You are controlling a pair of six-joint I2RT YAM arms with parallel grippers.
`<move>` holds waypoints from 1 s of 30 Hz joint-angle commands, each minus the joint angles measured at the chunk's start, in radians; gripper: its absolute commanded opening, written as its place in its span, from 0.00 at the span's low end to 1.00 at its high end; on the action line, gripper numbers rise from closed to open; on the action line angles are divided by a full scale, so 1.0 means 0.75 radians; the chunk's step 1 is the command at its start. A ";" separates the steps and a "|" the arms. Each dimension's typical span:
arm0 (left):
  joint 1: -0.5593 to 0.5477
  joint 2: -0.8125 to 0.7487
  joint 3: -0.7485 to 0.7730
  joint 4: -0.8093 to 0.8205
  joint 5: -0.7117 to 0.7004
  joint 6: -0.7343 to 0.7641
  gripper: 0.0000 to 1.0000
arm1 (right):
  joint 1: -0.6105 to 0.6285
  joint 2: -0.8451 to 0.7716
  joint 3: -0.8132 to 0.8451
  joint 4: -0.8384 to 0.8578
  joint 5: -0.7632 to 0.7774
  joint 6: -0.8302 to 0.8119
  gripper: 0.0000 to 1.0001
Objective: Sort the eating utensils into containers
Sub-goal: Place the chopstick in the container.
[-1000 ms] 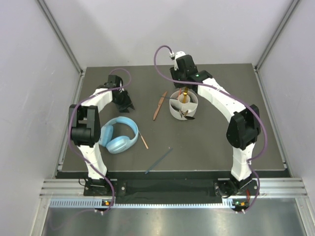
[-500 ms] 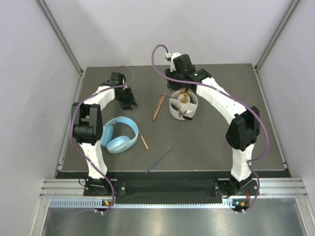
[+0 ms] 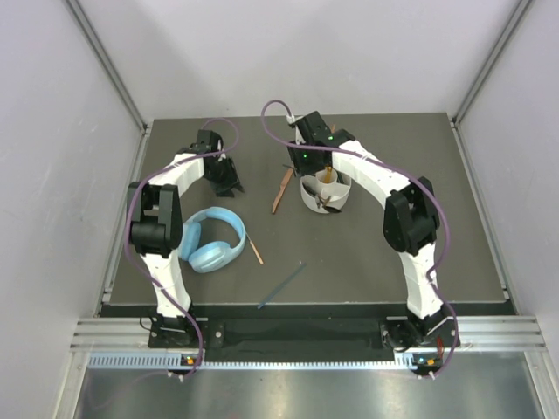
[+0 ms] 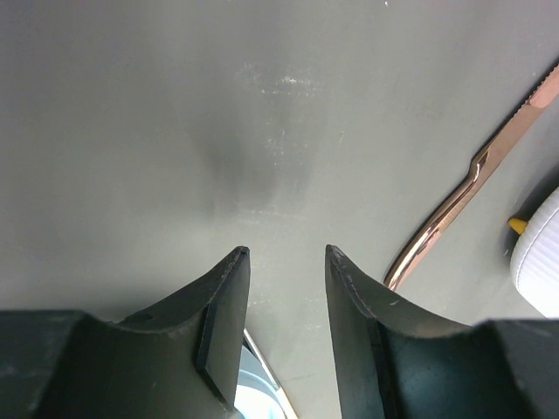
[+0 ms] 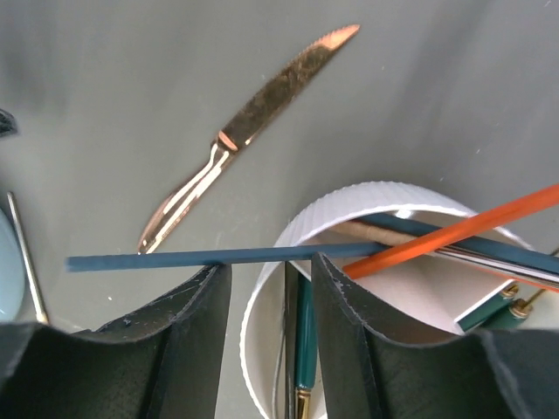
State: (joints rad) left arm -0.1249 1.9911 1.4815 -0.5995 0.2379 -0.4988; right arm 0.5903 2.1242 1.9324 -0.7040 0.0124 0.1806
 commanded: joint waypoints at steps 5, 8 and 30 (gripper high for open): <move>-0.001 0.010 0.048 -0.021 -0.006 0.019 0.45 | -0.020 0.017 0.084 -0.059 -0.111 0.023 0.42; -0.001 0.014 0.050 -0.021 -0.004 0.017 0.45 | -0.018 -0.022 0.058 -0.062 -0.123 0.021 0.42; -0.003 0.031 0.070 -0.025 0.012 0.019 0.45 | -0.030 -0.300 0.066 -0.211 -0.064 -0.077 0.42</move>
State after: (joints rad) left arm -0.1253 2.0079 1.4948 -0.6102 0.2382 -0.4953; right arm 0.5774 2.0220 1.9137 -0.8383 -0.0658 0.1585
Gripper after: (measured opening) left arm 0.451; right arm 0.419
